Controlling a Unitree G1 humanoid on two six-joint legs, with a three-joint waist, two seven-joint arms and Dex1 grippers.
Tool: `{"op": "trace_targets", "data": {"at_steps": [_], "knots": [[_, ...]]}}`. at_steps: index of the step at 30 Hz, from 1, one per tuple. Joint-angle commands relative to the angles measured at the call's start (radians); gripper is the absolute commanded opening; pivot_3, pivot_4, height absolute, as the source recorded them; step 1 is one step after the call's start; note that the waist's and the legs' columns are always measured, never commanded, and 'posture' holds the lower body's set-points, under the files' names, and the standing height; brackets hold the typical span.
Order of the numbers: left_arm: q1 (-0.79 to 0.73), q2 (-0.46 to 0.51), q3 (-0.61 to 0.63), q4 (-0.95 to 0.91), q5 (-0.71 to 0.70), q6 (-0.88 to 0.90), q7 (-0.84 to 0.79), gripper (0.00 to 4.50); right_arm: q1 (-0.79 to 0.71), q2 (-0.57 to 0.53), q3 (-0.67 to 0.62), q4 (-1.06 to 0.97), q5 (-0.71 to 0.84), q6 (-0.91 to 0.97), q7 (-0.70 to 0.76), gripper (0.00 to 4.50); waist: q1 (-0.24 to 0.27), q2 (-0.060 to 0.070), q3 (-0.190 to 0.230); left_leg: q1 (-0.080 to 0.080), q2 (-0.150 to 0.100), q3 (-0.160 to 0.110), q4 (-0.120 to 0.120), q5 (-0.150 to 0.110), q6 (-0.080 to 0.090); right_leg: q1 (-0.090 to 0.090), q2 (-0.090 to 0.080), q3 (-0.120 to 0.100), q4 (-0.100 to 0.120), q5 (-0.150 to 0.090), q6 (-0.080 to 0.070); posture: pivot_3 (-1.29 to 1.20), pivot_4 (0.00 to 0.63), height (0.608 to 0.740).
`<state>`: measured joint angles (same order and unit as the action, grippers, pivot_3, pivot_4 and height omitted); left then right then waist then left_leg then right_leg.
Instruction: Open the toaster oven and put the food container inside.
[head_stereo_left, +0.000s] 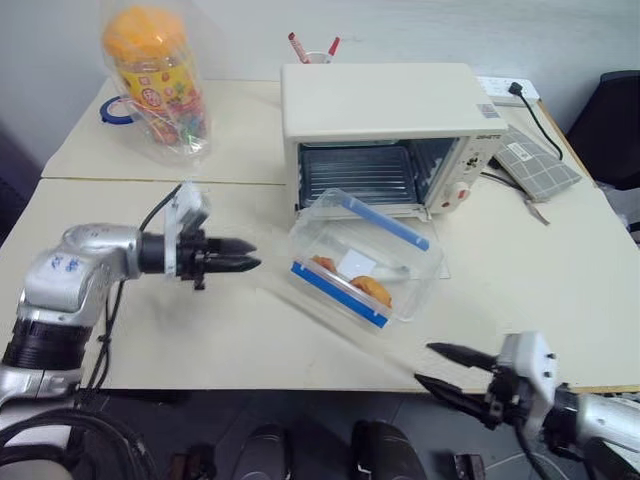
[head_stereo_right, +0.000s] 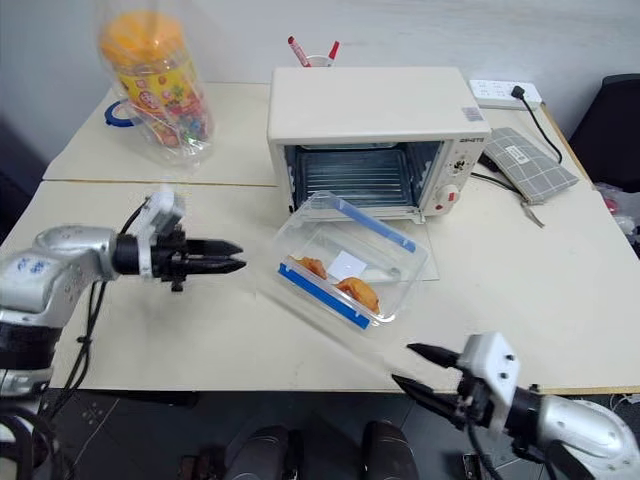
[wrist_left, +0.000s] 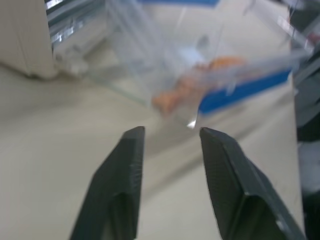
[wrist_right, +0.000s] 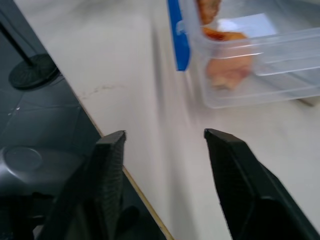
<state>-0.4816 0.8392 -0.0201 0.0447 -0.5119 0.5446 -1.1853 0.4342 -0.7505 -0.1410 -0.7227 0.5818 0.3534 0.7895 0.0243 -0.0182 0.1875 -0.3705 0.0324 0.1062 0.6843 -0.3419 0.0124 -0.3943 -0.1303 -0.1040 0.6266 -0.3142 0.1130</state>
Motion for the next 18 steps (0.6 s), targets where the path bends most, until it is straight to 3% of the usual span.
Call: {"op": "trace_targets", "data": {"at_steps": [1,3,5,10,18], "knots": [[0.017,-0.023,0.0,-0.035,0.025,-0.095,-0.03,0.46,-0.062,0.029,0.069,-0.014,-0.043,0.006,-0.034,1.21,0.005,0.0,0.0,-0.001,0.0,-0.001,0.001,0.0,0.0,0.0,0.0,-0.001,0.0,0.0,0.0,0.0,0.15,0.74],[0.036,-0.063,-0.022,-0.056,0.052,-0.119,0.003,0.0,-0.146,0.073,0.129,0.018,-0.08,0.006,-0.072,0.61,0.005,-0.001,0.0,-0.002,-0.001,-0.002,0.001,0.0,0.002,0.0,-0.001,-0.002,0.0,0.0,0.0,0.0,0.15,0.74],[0.051,-0.093,-0.04,-0.072,0.075,-0.148,0.02,0.0,-0.199,0.107,0.162,0.037,-0.103,0.01,-0.101,0.03,0.002,-0.001,-0.001,-0.001,-0.001,-0.001,0.001,0.0,0.002,0.001,-0.001,-0.001,0.001,0.0,0.001,0.0,0.15,0.74],[0.047,-0.215,-0.056,-0.089,0.111,-0.196,0.115,0.0,-0.255,0.132,0.176,0.055,-0.157,0.012,-0.138,0.03,0.001,-0.001,-0.001,-0.002,-0.001,-0.001,0.001,0.0,0.003,0.001,-0.001,-0.002,0.001,0.001,0.001,0.0,0.15,0.74],[0.003,-0.351,-0.081,-0.081,0.149,-0.207,0.229,0.0,-0.42,0.093,0.074,0.196,-0.172,0.002,-0.111,0.03,0.0,-0.001,-0.001,-0.002,-0.001,-0.001,0.002,0.0,0.003,0.001,-0.001,-0.002,0.002,0.001,0.002,0.0,0.15,0.74]]}}
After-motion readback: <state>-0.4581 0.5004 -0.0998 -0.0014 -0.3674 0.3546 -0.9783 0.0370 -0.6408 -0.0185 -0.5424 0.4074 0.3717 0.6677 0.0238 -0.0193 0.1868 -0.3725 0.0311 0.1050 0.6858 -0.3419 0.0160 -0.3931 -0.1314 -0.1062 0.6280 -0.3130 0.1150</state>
